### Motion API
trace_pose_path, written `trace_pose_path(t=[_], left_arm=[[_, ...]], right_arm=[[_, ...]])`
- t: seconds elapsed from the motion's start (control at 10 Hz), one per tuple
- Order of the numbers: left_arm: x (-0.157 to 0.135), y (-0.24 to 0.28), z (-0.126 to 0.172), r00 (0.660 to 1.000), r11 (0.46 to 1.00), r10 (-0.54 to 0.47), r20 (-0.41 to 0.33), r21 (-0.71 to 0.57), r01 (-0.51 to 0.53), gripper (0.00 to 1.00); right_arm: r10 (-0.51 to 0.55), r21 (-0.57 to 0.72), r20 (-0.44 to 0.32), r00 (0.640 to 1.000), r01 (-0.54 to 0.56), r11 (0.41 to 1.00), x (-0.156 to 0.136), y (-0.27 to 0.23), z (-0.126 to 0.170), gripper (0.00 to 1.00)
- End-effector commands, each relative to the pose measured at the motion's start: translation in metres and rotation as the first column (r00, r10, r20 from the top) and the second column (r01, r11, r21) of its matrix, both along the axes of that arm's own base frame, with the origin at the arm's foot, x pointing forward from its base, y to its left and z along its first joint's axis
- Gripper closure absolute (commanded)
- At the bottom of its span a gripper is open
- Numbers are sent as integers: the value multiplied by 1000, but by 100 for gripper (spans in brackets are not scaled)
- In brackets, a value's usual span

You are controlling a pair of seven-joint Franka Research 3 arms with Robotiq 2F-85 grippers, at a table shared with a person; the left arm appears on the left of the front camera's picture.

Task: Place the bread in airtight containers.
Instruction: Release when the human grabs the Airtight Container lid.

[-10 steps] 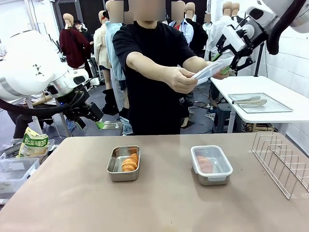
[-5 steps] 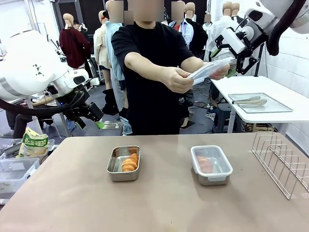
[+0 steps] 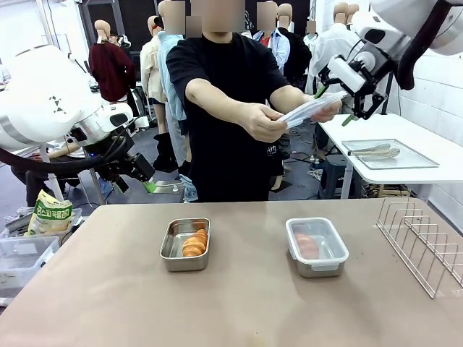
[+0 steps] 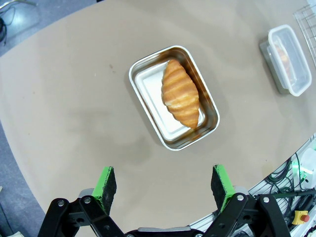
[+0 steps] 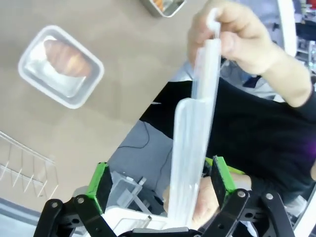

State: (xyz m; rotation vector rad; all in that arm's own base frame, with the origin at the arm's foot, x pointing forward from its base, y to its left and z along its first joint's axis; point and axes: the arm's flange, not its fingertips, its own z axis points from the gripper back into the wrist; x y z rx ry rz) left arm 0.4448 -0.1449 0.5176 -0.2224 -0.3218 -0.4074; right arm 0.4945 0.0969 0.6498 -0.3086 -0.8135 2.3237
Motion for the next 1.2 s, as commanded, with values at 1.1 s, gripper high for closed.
trace_pose_path(t=[1.1], left_arm=[[1,1,1,1000,1000,2,3,0,-2,0]], right_arm=[[-18,38,16,1000,18,999,-1,-2,4,0]])
